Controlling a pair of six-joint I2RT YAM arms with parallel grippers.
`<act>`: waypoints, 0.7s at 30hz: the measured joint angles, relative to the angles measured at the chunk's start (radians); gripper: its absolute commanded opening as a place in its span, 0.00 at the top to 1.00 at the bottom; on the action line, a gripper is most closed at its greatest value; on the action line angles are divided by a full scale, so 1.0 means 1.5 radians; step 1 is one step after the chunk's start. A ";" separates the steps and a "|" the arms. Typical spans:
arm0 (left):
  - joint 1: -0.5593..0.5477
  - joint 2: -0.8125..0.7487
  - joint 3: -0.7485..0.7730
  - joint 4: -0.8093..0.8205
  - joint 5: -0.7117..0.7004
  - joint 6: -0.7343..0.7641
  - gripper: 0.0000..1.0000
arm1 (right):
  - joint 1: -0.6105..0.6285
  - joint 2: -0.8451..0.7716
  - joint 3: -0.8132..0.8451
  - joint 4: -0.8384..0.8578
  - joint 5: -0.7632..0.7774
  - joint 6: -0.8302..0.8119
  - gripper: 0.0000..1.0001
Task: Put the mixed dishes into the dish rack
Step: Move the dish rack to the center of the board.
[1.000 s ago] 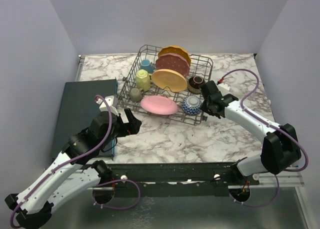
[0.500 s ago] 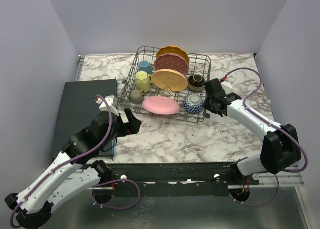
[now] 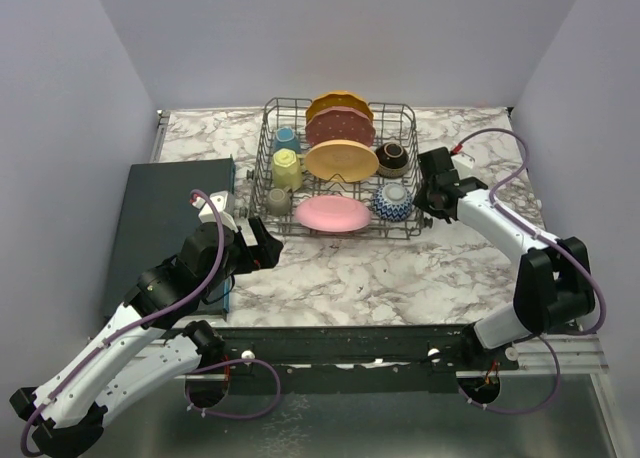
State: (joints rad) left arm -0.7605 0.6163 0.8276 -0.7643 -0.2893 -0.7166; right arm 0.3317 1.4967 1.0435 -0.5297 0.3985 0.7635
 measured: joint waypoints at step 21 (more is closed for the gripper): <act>0.005 0.000 0.000 0.000 0.000 0.000 0.01 | -0.017 0.053 0.082 -0.059 0.000 -0.040 0.61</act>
State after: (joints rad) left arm -0.7536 0.6167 0.8276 -0.7643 -0.2890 -0.7166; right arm 0.3061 1.5764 1.1667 -0.6186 0.3985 0.7040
